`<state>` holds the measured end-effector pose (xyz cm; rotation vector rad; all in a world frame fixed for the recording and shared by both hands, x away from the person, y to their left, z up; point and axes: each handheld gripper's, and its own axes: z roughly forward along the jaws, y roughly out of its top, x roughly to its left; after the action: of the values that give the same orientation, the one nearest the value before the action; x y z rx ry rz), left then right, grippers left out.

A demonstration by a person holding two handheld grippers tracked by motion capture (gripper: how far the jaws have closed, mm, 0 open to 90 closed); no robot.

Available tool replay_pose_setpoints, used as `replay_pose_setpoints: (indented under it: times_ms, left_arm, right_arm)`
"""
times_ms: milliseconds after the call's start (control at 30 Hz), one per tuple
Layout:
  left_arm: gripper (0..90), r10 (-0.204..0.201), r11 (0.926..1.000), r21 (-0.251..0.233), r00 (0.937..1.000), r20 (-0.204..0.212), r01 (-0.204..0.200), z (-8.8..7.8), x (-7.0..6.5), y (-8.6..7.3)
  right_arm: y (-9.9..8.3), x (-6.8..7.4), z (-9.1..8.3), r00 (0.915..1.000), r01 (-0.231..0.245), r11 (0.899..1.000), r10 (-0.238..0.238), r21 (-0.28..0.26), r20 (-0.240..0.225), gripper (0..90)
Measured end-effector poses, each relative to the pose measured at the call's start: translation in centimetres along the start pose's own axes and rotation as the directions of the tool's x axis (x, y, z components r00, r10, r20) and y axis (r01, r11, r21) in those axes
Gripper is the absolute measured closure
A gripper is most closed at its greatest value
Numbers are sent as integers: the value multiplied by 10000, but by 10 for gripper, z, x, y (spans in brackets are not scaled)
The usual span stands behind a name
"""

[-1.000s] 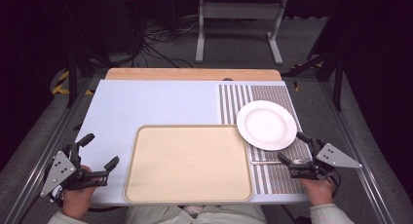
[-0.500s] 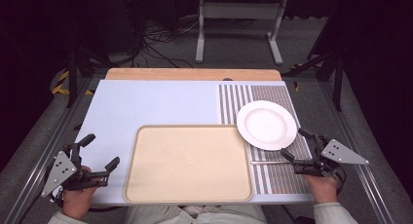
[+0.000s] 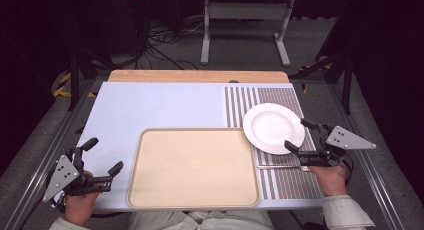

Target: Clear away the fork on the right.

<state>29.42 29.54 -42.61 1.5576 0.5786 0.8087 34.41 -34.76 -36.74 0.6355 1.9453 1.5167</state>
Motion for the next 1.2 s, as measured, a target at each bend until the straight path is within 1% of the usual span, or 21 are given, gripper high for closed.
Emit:
replay_pose_setpoints:
  times_ms: [133, 233, 300, 333, 367, 400, 433, 500, 633, 733, 767, 800, 900, 933, 1000, 1033, 1067, 1100, 1133, 1167, 1200]
  left_arm:
    - [6, -45, 10000, 19, 10000, 8, 45, 0, 1, 0]
    - [6, -39, 10000, 36, 10000, 12, 39, 0, 0, 0]
    - [6, -22, 10000, 32, 10000, 13, 22, 0, 0, 0]
    - [6, -41, 10000, 51, 10000, 20, 41, 0, 0, 0]
    - [6, -41, 10000, 51, 10000, 20, 41, 0, 0, 0]
    - [6, -38, 10000, 68, 10000, 21, 38, 0, 0, 0]
    - [6, -43, 10000, 74, 10000, 25, 43, 0, 0, 0]
    - [6, -40, 10000, 69, 10000, 19, 40, 0, 0, 0]
    - [6, -41, 10000, 83, 10000, 20, 41, 0, 0, 0]
    - [6, -29, 10000, 85, 10000, 33, 29, 1, -1, 0]
    - [6, -29, 10000, 84, 10000, 36, 29, 1, -1, 0]
    - [6, -36, 9999, 94, 10000, 45, 36, 1, -1, 0]
    - [6, -24, 10000, 93, 10000, 31, 24, 1, -1, 0]
    - [6, -27, 10000, 95, 10000, 28, 27, 1, -1, 0]
    - [7, -20, 10000, 98, 10000, 32, 20, 1, -1, 0]
    - [8, -20, 10000, 98, 10000, 32, 20, 1, -1, 0]
    - [8, -28, 9999, 98, 10000, 40, 28, 1, -1, 0]
    - [8, 0, 10000, 90, 10000, 45, 0, 1, -1, 0]
    - [9, 4, 10000, 88, 10000, 51, -5, 1, -1, 0]
    - [8, -10, 9999, 109, 10000, 55, 9, 1, -1, 0]
    - [8, -9, 9999, 116, 10000, 56, 8, 1, -1, 0]
  right_arm:
    - [2, -2, 7, 9998, 87, 9996, -82, 260, -203, 112]
    - [5, -2, 10, 9991, 103, 9972, -72, 740, -416, 118]
    - [9, -2, 10, 9989, 166, 9928, -113, 1187, -459, 117]
    - [12, -2, 11, 9983, 234, 9887, -152, 1481, -561, 117]
    - [15, -2, 12, 9979, 428, 9815, -328, 1865, -567, 119]
    - [15, -2, 12, 9979, 428, 9815, -328, 1865, -567, 119]
    - [17, -2, 13, 9967, 558, 9747, -418, 2165, -691, 125]
    - [21, -4, 15, 9934, 864, 9589, -625, 2704, -959, 137]
    - [27, -5, 17, 9852, 1465, 9213, -1030, 3603, -1371, 155]
    - [29, -4, 19, 9788, 1877, 8950, -1363, 4045, -1528, 160]
    - [29, -4, 19, 9769, 1973, 8884, -1429, 4144, -1588, 161]
    - [29, -3, 20, 9739, 2110, 8784, -1514, 4288, -1691, 161]
    - [31, -1, 23, 9628, 2579, 8397, -1820, 4779, -1998, 162]
    - [31, -1, 24, 9592, 2707, 8286, -1889, 4899, -2106, 162]
    - [32, 0, 26, 9531, 2911, 8024, -1960, 5210, -2307, 161]
    - [32, 0, 26, 9531, 2911, 8024, -1960, 5210, -2307, 161]
    - [32, 0, 27, 9533, 2901, 7929, -1903, 5359, -2345, 162]
    - [32, 1, 27, 9509, 3001, 7794, -1986, 5501, -2374, 162]
    - [32, 1, 28, 9487, 3078, 7688, -2031, 5606, -2423, 165]
    - [31, 1, 28, 9483, 3072, 7646, -1959, 5666, -2498, 169]
    - [30, 2, 29, 9448, 3179, 7516, -2001, 5780, -2594, 169]
